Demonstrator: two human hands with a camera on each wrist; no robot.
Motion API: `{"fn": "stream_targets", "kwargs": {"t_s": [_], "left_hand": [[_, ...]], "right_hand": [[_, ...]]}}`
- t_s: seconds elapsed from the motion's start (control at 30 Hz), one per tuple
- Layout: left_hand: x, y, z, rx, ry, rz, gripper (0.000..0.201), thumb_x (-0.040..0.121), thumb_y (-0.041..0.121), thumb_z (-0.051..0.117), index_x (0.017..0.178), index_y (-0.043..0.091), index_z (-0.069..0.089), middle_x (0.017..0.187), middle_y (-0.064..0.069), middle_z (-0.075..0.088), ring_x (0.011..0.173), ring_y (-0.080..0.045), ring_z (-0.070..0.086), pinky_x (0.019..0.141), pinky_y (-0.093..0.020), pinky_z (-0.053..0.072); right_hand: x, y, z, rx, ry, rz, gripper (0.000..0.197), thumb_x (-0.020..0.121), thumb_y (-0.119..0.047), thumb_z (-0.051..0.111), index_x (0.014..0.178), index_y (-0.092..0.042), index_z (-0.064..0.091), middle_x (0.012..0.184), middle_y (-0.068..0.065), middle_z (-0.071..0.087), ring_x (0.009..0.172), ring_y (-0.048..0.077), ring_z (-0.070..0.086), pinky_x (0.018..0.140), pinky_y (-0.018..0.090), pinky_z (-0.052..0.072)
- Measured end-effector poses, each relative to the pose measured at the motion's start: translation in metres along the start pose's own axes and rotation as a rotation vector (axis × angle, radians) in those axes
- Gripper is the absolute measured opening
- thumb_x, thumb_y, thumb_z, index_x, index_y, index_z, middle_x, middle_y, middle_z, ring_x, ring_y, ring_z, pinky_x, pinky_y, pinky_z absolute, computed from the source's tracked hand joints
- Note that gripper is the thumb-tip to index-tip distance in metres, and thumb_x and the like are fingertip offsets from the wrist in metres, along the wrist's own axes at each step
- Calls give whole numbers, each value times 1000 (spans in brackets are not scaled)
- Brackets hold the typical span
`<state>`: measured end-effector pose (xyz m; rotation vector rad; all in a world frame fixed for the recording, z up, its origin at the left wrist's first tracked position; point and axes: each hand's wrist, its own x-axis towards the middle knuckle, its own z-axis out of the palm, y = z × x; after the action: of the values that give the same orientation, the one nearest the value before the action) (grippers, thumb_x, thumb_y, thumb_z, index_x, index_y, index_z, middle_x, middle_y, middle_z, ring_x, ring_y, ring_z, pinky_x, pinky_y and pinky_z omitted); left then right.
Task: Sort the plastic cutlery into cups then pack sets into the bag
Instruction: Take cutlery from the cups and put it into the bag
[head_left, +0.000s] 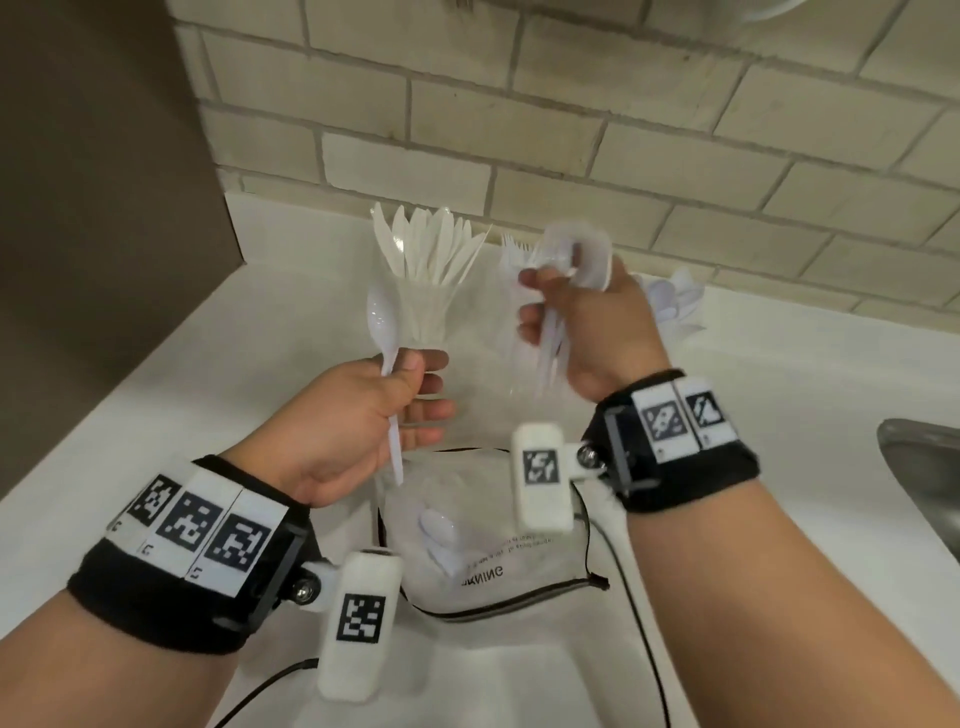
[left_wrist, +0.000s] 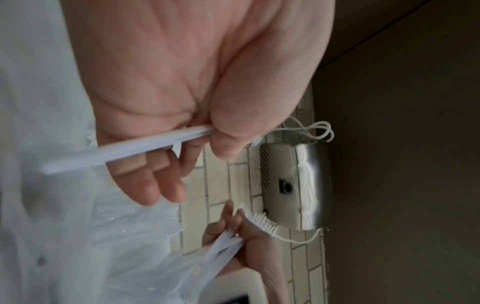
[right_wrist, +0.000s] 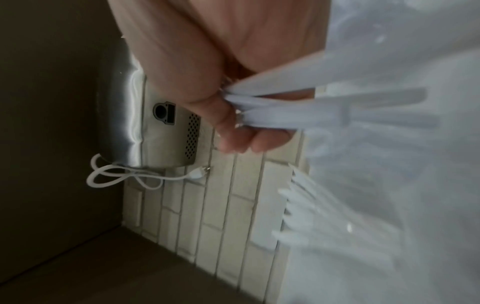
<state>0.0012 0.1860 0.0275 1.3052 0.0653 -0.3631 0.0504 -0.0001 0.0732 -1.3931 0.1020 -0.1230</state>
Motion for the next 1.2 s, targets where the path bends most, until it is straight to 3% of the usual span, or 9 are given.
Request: {"fn": "stream_targets", "kwargs": {"t_s": [0.1,0.23,0.37,0.47,0.6,0.73,0.9,1.03,1.2], "left_hand": [[-6,1,-4,19,16,41,26,95,22,50,113,7,62,83,-1,49,52,-8,42,49,-23,41],[-10,-4,-4,173,-24,104,46,75,44,73,112,22,58,74,13,52,61,-8,41,59,-27,39],[-7,-8,-2,208,-37,122,66,54,58,68,112,27,59,69,20,55,68,-11,44,66,-29,40],[-5,-7,-1,186,-44,128,65,55,57,68,111,24,60,65,22,54,64,-5,45,64,-28,40],[-4,-5,3,190,-39,119,59,60,54,68,107,18,63,65,23,54,60,-1,46,60,-26,39],[-3,-3,11,164,-41,90,45,73,41,63,107,12,63,63,21,52,58,-2,44,60,-27,37],[-4,-3,14,137,-45,70,45,79,44,69,108,10,63,60,20,51,59,-5,40,60,-28,36],[-5,-4,15,115,-44,71,45,78,41,68,107,7,63,59,19,50,60,-7,38,59,-27,35],[-7,-4,17,102,-52,68,51,68,37,64,106,3,62,58,17,49,61,-8,38,57,-27,34]], "right_hand": [[36,-16,-6,-120,118,-188,20,89,-4,60,98,-20,51,83,11,63,56,14,51,53,29,44],[79,-19,0,-128,218,-396,21,85,-9,67,93,-25,56,83,5,59,68,15,54,61,25,48],[116,5,1,-113,235,-407,17,78,-15,70,88,-23,59,82,0,60,75,18,56,72,33,50],[130,18,0,-47,264,-408,16,77,-15,70,89,-18,59,82,5,60,72,20,56,73,35,51],[145,8,1,19,324,-434,12,86,-8,65,87,-16,56,71,7,56,50,18,50,53,29,49],[149,9,2,19,279,-448,14,84,-7,68,85,-14,56,73,7,56,54,20,53,57,32,54],[140,11,-2,-1,263,-394,15,81,-8,72,84,-12,57,70,7,57,50,19,53,56,34,53],[138,-20,-1,-41,344,-468,16,82,-17,71,78,-19,55,62,1,56,44,20,49,47,28,48],[141,-4,-4,-66,296,-405,19,80,-16,74,74,-18,56,63,0,57,49,17,56,54,25,47]]}}
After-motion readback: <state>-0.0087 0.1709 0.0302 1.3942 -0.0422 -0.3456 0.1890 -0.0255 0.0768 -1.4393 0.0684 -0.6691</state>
